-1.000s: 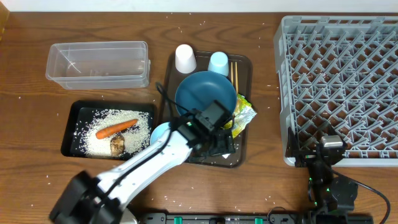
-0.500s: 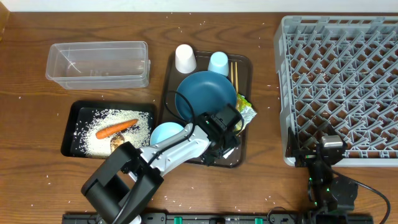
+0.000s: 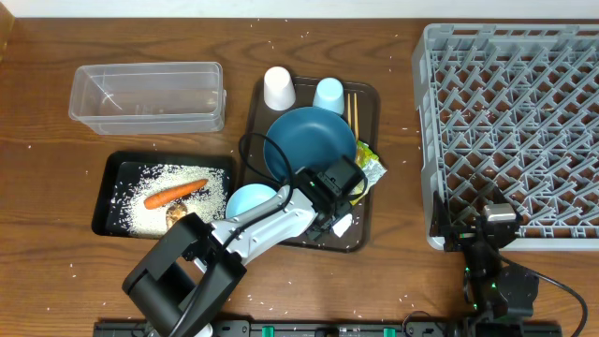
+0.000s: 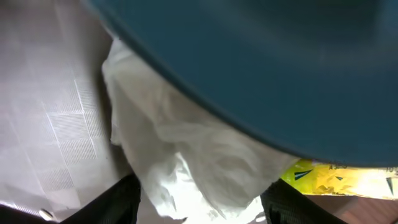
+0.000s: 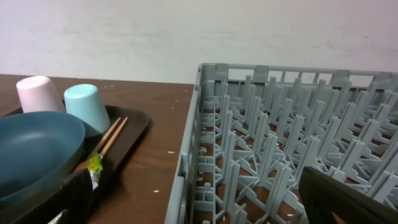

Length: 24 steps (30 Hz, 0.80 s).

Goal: Sort waste into correct bins and load items into the dishwasher rack
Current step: 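Move the left gripper back to the white tissue on the brown tray, then grasp the white tissue with the left gripper and lift it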

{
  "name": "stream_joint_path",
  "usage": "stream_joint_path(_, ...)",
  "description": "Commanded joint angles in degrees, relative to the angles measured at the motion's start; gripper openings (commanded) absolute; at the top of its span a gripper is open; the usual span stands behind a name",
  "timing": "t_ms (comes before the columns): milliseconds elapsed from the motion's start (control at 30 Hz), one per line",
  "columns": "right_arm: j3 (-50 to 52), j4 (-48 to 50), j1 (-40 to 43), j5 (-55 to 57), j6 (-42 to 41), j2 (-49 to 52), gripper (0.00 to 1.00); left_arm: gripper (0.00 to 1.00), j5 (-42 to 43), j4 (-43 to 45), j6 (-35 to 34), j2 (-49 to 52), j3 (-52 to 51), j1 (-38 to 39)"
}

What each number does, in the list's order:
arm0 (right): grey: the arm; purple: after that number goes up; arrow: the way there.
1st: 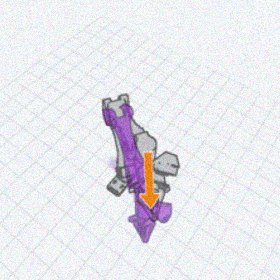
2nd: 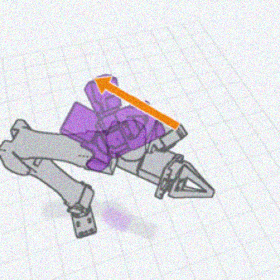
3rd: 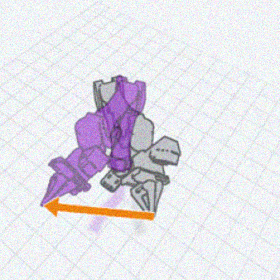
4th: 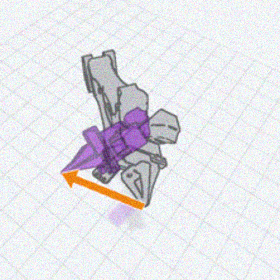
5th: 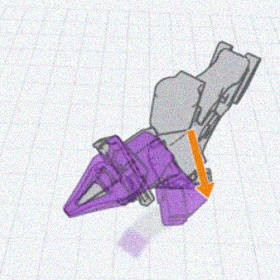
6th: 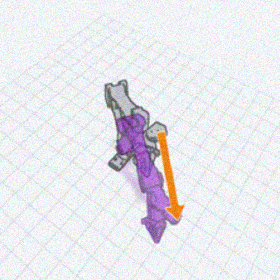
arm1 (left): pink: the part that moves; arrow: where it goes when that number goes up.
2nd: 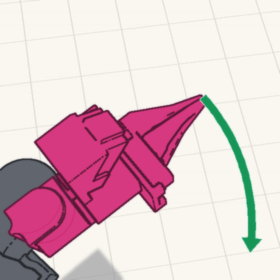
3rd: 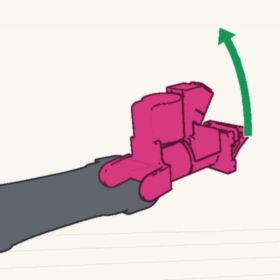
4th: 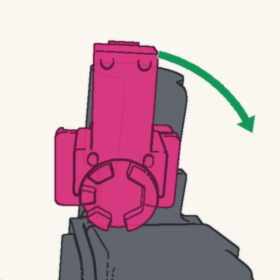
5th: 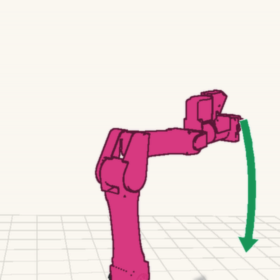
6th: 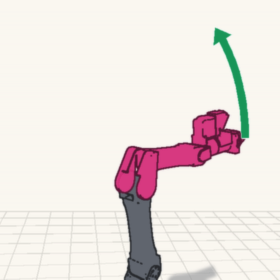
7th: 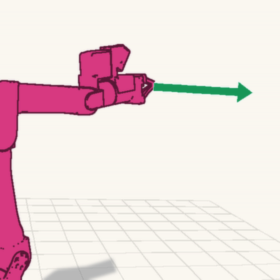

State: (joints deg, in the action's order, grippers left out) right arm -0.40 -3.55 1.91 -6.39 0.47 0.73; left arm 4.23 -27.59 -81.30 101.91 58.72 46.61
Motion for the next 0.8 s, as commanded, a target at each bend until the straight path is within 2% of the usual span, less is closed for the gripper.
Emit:
stream_joint_path(0, 0.09, -0.15, -0.85, 0.17, 0.02, 0.02, 0.99, 0.58, -3.87, -0.11, -0.70, 0.81, 0.09, 0.09)
stream_joint_path(133, 0.09, -0.15, -0.85, 0.17, 0.02, 0.02, 0.99, 0.54, -3.87, -0.09, -0.76, 0.98, 0.09, 0.09)
stream_joint_path(367, 0.09, -0.15, -0.85, 0.17, 0.02, 0.02, 0.99, 0.31, -3.32, -0.24, -0.87, 1.09, 0.09, 0.15)
stream_joint_path(433, 0.09, -0.15, -0.85, 0.17, 0.02, 0.02, 0.99, 0.20, -3.17, -0.55, -0.85, 1.09, 0.09, 0.15)
stream_joint_path(467, 0.09, -0.15, -0.85, 0.17, 0.02, 0.02, 0.99, 0.10, -3.15, -0.70, -0.83, 1.09, 0.09, 0.15)
stream_joint_path(500, 0.09, -0.15, -0.85, 0.17, 0.02, 0.02, 0.99, 0.06, -2.97, -0.85, -0.76, 1.09, 0.09, 0.15)
stream_joint_path(767, 0.09, -0.15, -0.85, 0.17, 0.02, 0.02, 0.99, 0.06, 9.51, -2.08, 0.63, 0.55, 0.11, 0.13)
